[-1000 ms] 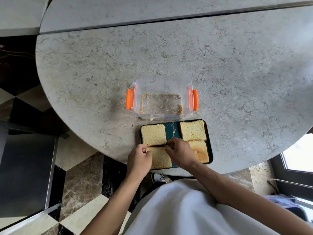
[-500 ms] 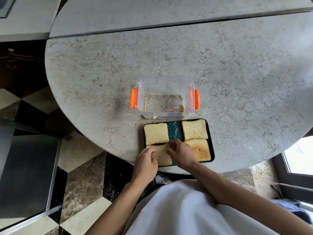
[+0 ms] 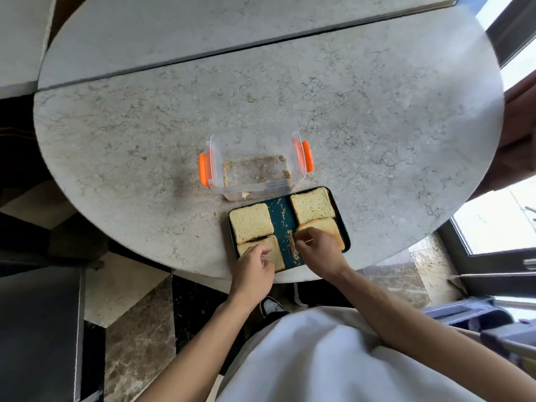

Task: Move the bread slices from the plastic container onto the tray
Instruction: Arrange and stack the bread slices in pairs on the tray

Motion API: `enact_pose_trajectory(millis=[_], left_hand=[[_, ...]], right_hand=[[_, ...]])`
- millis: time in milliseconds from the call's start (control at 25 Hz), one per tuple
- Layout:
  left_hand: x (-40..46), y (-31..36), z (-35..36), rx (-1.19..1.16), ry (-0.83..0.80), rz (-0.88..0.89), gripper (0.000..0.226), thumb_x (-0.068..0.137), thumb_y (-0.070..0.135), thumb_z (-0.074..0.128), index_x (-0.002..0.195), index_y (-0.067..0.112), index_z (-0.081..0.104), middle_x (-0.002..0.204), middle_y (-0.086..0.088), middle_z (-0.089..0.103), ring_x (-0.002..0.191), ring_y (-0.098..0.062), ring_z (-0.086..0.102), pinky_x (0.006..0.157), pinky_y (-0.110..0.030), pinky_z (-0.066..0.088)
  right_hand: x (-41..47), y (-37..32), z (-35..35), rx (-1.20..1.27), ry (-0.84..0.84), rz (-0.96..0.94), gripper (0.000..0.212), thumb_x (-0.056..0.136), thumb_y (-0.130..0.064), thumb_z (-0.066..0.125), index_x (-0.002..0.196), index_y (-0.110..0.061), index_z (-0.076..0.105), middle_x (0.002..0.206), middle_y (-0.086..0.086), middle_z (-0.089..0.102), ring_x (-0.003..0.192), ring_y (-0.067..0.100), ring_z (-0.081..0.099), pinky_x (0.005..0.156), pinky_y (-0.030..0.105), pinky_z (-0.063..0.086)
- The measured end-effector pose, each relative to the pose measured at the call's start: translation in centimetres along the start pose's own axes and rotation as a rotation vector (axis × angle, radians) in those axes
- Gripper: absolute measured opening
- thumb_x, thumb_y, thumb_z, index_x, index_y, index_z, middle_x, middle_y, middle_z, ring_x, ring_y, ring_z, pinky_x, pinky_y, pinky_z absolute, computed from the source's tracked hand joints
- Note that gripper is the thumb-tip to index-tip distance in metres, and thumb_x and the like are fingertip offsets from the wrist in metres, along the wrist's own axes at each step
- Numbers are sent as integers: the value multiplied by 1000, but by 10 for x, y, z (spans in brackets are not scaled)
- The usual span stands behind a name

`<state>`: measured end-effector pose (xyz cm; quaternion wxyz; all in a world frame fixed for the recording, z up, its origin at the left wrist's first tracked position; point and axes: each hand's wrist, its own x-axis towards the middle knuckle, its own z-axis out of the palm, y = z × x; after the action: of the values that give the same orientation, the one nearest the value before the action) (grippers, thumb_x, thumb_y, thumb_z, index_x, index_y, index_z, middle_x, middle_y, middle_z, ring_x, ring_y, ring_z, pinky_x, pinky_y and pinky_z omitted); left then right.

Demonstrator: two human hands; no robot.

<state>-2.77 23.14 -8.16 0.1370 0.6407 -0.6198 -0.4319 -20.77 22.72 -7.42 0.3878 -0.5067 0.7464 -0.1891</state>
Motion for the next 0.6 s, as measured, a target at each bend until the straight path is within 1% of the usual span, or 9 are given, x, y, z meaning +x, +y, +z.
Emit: enact_pose_trajectory(millis=[80,120,160,240,280,360,440,520,600], left_hand=[[7,10,4,20,-29,3,33,90,11,54,121,17,64,120,2,67,97,-5,59,79,-12,43],[11,15,5,14,-42,-12,34,91,11,54,122,18,64,120,3,68,97,-4,58,75,-8,39],[17,20,7,-11,-54,-33,34,91,12,53,122,18,63,120,4,68,97,-4,58,75,-7,38],[30,30,11,-89,-74,-82,34,92,11,52,124,17,62,123,2,67,99,-7,59,77,-11,39],[37,36,14,-122,-79,-110,35,93,11,51,126,17,60,125,1,66,100,-8,59,75,-12,40],[52,47,21,-172,-76,-179,37,93,10,51,129,17,58,129,-1,64,101,-10,58,73,-14,40],[66,55,29,-201,-69,-237,40,92,9,51,131,16,56,131,-1,63,106,-13,58,79,-19,43],[79,62,38,-207,-68,-282,42,92,8,51,133,15,54,133,-2,62,113,-17,59,92,-29,48],[91,66,45,-209,-51,-314,42,92,6,52,133,13,55,131,-3,63,115,-20,60,101,-38,48]], right_hand=[[7,6,-15,15,76,27,27,89,-28,58,102,-11,74,99,5,77,88,21,69,77,32,55],[11,9,-22,17,104,40,30,88,-27,57,106,-10,74,103,6,77,91,21,69,79,30,54],[17,13,-29,16,126,49,33,88,-26,57,112,-9,73,109,7,76,95,21,68,81,28,52],[27,21,-41,8,157,59,39,89,-24,56,121,-8,70,119,10,72,103,22,67,86,29,52],[33,25,-45,3,163,61,40,89,-23,57,124,-7,69,122,11,70,105,23,66,89,30,52],[42,31,-53,-9,154,61,42,90,-23,58,128,-7,66,126,12,66,105,23,65,89,31,51],[50,35,-57,-29,116,50,43,92,-24,58,131,-7,64,128,11,64,100,21,65,85,29,51],[55,37,-60,-46,73,29,44,93,-25,56,133,-7,62,130,11,62,98,20,66,82,27,50],[59,39,-62,-48,26,1,46,92,-24,56,134,-6,61,131,11,61,100,22,66,85,27,50]])
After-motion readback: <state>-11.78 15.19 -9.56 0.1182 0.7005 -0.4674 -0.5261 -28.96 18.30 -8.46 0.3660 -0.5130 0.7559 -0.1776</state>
